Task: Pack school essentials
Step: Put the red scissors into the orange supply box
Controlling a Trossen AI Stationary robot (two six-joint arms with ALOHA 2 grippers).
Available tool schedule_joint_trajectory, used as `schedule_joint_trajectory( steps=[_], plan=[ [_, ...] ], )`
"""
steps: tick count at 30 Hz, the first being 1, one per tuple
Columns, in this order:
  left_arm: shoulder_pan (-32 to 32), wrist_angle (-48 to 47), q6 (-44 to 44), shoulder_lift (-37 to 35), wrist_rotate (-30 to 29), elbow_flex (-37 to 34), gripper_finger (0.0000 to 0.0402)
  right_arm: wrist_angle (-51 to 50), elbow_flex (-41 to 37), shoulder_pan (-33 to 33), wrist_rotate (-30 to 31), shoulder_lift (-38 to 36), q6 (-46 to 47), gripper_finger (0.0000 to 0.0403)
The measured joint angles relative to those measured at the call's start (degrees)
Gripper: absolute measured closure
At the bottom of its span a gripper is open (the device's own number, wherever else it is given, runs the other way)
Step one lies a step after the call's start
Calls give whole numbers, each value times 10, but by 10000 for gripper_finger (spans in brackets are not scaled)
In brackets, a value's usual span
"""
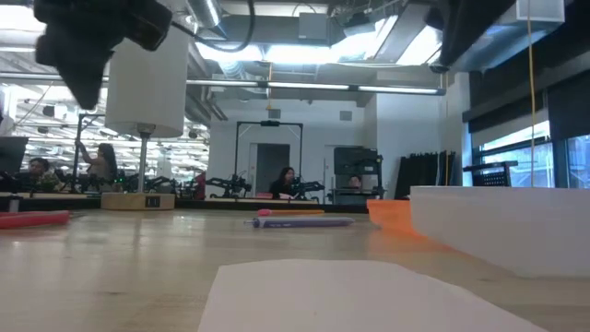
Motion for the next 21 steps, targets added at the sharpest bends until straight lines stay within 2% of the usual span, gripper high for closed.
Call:
schedule_joint_trajectory(
  steps=[2, 8, 15, 21],
  plan=[
    [-7, -17, -16, 0, 5, 0, 354, 34, 0, 0, 2, 0, -17, 302],
    [-21, -23, -47, 0, 11, -12, 354, 136, 0, 0, 59, 0, -82, 302],
    [-22, -22, -42, 0, 22, -47, 356, 146, 0, 0, 60, 0, -108, 302],
    [-21, -21, -13, 0, 23, -49, 367, 146, 0, 0, 60, 0, -108, 302]
  ],
)
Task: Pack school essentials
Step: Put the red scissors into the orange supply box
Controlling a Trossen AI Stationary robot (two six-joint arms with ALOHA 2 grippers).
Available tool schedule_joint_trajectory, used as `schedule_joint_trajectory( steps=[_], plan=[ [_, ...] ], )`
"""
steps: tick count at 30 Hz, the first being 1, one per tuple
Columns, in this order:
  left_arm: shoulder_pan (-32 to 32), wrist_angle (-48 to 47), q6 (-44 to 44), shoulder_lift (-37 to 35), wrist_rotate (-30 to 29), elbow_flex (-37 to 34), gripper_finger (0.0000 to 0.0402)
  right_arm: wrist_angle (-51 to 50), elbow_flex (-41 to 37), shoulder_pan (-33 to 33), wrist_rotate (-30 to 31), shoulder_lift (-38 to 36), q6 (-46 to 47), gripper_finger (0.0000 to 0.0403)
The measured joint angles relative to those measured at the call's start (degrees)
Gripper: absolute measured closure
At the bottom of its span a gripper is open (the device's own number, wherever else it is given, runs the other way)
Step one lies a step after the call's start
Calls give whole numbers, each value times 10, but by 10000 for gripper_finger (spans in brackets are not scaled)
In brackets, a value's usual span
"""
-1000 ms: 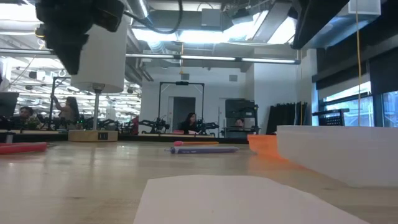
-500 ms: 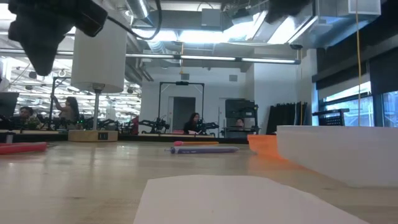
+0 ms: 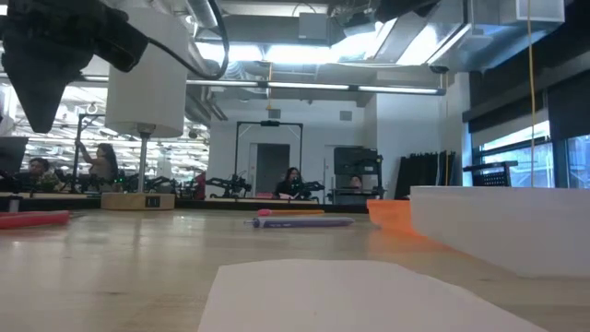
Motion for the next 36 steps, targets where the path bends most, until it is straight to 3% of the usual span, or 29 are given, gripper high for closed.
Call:
schedule_joint_trajectory(
  steps=[16, 22, 27, 36],
  plan=[
    [39, 3, 13, 3, 29, 0, 297, 0, 0, 0, 0, 0, -15, 302],
    [35, 79, -32, 4, 26, -59, 293, -1, 0, 0, 0, 0, -15, 302],
    [32, 161, -19, 4, -10, -106, 292, -1, 0, 0, 0, 0, -15, 302],
    [32, 170, -35, 4, -31, -141, 292, -2, 0, 0, 0, 0, -14, 302]
  ],
)
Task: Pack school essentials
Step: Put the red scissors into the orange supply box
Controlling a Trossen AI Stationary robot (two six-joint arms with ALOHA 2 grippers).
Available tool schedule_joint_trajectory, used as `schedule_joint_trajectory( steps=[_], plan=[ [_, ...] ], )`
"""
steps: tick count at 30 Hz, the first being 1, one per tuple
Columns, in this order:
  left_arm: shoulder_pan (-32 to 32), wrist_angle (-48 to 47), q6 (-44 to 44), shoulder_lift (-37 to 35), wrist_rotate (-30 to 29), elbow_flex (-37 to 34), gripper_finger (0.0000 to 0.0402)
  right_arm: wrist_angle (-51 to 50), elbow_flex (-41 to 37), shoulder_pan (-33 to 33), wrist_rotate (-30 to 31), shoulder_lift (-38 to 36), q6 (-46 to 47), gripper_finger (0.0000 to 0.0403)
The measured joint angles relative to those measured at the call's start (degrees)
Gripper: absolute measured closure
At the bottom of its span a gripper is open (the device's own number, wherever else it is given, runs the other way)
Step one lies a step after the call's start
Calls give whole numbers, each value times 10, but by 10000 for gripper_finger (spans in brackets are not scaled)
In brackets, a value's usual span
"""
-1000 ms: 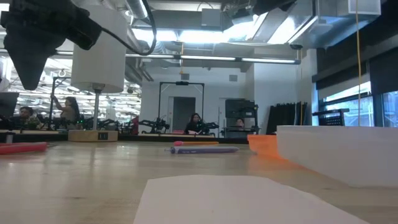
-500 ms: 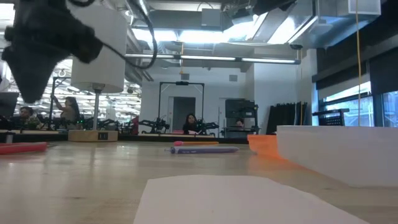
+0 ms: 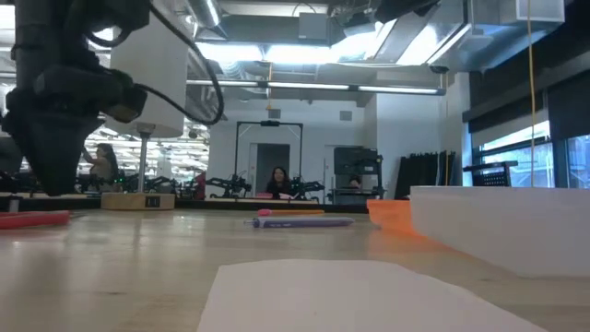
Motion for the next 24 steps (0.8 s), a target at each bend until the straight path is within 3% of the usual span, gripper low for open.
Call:
schedule_joint_trajectory(
  steps=[24],
  plan=[
    [-4, 53, -28, 0, 3, -34, 292, 0, 0, 0, 0, 0, 0, 302]
  ],
)
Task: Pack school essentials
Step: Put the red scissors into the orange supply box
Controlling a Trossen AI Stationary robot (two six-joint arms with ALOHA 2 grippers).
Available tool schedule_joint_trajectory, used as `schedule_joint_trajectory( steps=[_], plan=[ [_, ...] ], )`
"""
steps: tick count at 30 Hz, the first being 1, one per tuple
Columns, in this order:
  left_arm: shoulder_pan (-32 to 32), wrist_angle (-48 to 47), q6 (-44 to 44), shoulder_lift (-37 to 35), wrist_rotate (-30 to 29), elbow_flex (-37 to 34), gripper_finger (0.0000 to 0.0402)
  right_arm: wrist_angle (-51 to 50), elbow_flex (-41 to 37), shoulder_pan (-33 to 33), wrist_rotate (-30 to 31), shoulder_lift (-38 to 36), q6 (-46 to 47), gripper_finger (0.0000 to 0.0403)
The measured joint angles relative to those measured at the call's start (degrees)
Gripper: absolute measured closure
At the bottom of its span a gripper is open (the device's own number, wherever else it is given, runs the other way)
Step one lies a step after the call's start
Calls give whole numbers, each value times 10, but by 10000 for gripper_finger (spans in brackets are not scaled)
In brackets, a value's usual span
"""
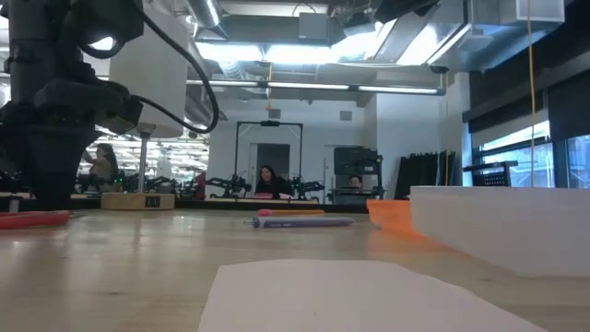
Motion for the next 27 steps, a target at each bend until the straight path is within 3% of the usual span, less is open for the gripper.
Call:
schedule_joint_trajectory(
  steps=[15, 27],
  plan=[
    [-8, 3, 5, 77, 1, 5, 298, 0, 0, 0, 0, 0, 0, 302],
    [-25, 1, 20, 75, -19, 3, 388, 0, 0, 0, -10, 0, 4, 302]
  ],
)
